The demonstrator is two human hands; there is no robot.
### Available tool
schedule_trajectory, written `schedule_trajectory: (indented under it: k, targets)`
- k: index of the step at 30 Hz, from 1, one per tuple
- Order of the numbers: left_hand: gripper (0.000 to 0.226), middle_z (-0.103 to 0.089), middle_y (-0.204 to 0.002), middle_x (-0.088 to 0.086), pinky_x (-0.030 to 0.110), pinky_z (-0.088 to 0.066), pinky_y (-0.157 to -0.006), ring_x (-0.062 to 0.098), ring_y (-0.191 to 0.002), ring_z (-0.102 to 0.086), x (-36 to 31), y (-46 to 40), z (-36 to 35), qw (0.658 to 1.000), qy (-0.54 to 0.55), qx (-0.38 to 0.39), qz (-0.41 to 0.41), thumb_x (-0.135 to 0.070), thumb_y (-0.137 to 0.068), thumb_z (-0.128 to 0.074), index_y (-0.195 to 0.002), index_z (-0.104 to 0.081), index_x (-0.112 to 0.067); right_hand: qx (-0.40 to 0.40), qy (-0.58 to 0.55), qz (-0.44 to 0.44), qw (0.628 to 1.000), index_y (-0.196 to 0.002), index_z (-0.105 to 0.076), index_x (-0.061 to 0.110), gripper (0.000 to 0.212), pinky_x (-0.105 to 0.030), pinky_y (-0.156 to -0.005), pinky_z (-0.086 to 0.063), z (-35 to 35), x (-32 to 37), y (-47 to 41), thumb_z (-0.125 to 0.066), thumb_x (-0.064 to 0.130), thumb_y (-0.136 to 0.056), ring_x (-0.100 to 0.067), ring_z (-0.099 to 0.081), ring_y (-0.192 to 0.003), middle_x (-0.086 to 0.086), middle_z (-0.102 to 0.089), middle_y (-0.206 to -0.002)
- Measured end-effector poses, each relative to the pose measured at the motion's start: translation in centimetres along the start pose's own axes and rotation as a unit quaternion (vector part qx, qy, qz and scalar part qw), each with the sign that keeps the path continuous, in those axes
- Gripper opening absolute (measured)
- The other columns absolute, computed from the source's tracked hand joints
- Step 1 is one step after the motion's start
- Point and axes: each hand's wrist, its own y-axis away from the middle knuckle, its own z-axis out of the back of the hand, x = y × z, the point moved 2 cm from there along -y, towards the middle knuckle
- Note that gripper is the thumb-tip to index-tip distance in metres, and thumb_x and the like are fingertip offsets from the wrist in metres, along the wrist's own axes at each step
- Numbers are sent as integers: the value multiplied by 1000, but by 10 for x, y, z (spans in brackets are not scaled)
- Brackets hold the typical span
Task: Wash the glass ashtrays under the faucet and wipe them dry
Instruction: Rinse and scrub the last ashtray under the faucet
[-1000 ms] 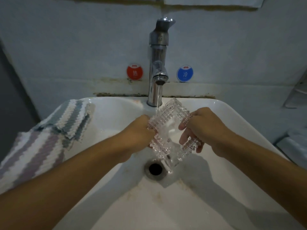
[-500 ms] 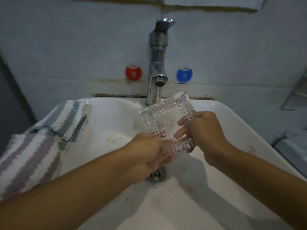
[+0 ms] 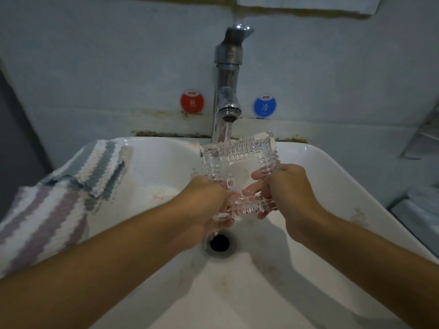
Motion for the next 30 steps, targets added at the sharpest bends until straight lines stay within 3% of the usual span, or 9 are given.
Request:
schedule_trajectory:
  k: [6,11,15,18,20,23,26,28,30]
  targets:
    - [24,-71,-107,14,26,-50,-53,20,-79,-60,5,-1,1,1000,-25,-3,-7,11,-93,-53,-111,-63,-1,4,9,2,1000,-100,-65,6,31,-28,-45,-50,-3,-1,0,-41,-9,-85,-24,-65,-63,-11,-75,-72]
    - [30,-69,-104,17,29,-49,-54,25,-77,-60,-4,0,3,998,-61,-19,-15,13,-89,-43,-110,-60,0,17,-27,-20,999,-102,-63,2,35,-32,-44,-54,-4,-5,0,-40,-13,-81,-26,-64,-60,-12,-75,-69]
    - [35,-67,-112,14,27,-52,-56,23,-88,-63,-1,-1,8,993,-104,-23,-43,4,-86,-54,-120,-58,-7,28,-40,-22,999,-105,-62,2,35,-32,-44,-54,-8,-7,0,-40,-12,-83,-25,-65,-60,-11,-75,-71]
    - [35,-69,-105,9,27,-53,-55,21,-81,-63,-4,-1,8,989,-135,-11,-51,6,-89,-51,-120,-59,-8,23,-50,-28,998,-106,-64,1,33,-33,-45,-55,-7,-10,-2,-42,-10,-84,-26,-65,-59,-13,-75,-74]
    - [29,-71,-97,10,29,-53,-57,22,-73,-62,-12,1,9,987,-147,-11,-58,6,-92,-44,-110,-64,-6,31,-71,-37,996,-108,-63,-1,31,-32,-46,-54,-8,-12,-2,-42,-9,-87,-25,-64,-55,-11,-75,-71]
    - [17,-71,-90,11,28,-49,-55,18,-59,-60,-19,3,11,980,-171,-36,-91,-9,-99,-50,-102,-66,-5,64,-92,-46,993,-107,-62,-4,22,-33,-49,-58,-11,-13,0,-46,-5,-93,-24,-67,-51,-9,-73,-66]
    - [30,-69,-73,7,24,-39,-44,16,-48,-58,-20,1,19,960,-230,-65,-142,-30,-102,-54,-96,-66,-2,72,-51,-27,996,-105,-64,-3,17,-30,-47,-56,-11,-10,-1,-53,0,-92,-28,-71,-62,-15,-76,-80]
    - [28,-69,-71,5,20,-37,-38,14,-46,-59,-27,0,26,936,-298,-81,-170,-32,-99,-58,-92,-66,-6,45,-1,11,999,-104,-65,9,12,-34,-52,-59,-7,-8,-4,-62,7,-93,-28,-74,-75,-15,-76,-91]
    - [22,-71,-71,3,18,-41,-39,9,-43,-59,-36,0,31,899,-374,-88,-209,-33,-97,-62,-89,-65,-13,37,23,33,999,-107,-61,14,18,-30,-50,-57,0,-4,-8,-70,10,-91,-25,-75,-73,-14,-73,-96]
